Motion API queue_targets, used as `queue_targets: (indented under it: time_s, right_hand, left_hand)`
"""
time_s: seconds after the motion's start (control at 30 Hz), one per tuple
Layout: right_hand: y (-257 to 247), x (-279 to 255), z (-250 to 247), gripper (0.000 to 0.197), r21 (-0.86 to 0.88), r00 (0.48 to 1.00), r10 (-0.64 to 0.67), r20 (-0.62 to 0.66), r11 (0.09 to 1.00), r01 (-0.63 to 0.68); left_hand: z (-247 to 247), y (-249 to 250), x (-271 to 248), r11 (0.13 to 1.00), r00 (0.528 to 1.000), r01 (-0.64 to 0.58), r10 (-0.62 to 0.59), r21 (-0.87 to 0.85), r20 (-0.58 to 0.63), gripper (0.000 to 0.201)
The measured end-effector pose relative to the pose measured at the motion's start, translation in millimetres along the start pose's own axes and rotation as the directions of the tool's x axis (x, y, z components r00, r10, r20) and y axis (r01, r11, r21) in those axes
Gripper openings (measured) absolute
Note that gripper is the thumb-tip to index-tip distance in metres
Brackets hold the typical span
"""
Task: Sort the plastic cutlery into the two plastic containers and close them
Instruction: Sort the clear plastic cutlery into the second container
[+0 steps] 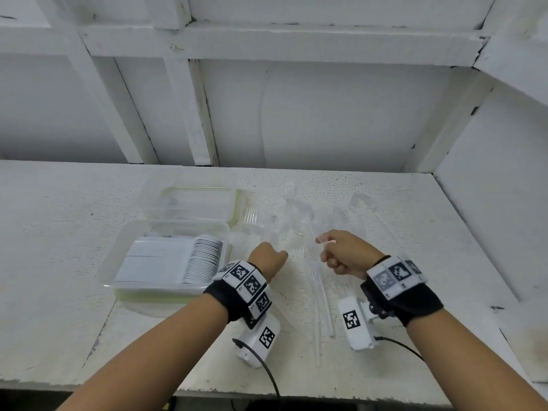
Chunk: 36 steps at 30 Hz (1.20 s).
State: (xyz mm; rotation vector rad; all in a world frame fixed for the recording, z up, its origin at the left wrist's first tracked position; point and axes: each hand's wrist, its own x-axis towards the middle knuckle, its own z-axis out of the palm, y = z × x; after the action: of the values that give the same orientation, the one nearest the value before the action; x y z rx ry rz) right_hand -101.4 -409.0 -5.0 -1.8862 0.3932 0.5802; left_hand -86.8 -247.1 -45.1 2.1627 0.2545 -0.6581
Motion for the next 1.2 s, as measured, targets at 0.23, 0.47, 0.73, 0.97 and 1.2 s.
queue_targets:
  time_s: [0.23,0.47,0.73,0.97,1.2]
  right_hand:
    - [12.3,-17.7,-7.5,0.017,0.042,0.985,-0.107,-0.132,0.993,0.113]
    - [26.8,-26.1,-2.7,0.014,-0.134,0.973,-0.128,-0.193,0.986,0.103]
    - [34.8,-12.4,29.9,0.037,-0.701,0.987,-0.128,-0.094,0.713,0.026]
    - [32.3,-9.9,19.0,0.041,-0.556,0.974,-0.152,-0.167,0.831,0.034]
    - [32.9,-14.7,16.4,0.021,-0.346,0.969,-0.198,-0.149,0.928,0.136]
  left_hand:
    - [7.8,10.2,6.3,0.959,0.999,-0.031,0.034,0.281,-0.005,0.034]
    - [-7.0,15.6,-6.6,0.980,0.984,-0.178,0.175,-0.084,-0.044,0.030]
    - [-12.6,9.0,-24.7,0.958,0.981,-0.196,0.194,-0.211,-0.028,0.033]
    - [-6.3,4.4,-31.0,0.921,0.984,-0.136,0.170,-0.364,0.062,0.025]
    - [-0.8,3.8,-30.4,0.953,0.985,-0.148,0.167,-0.265,0.049,0.021]
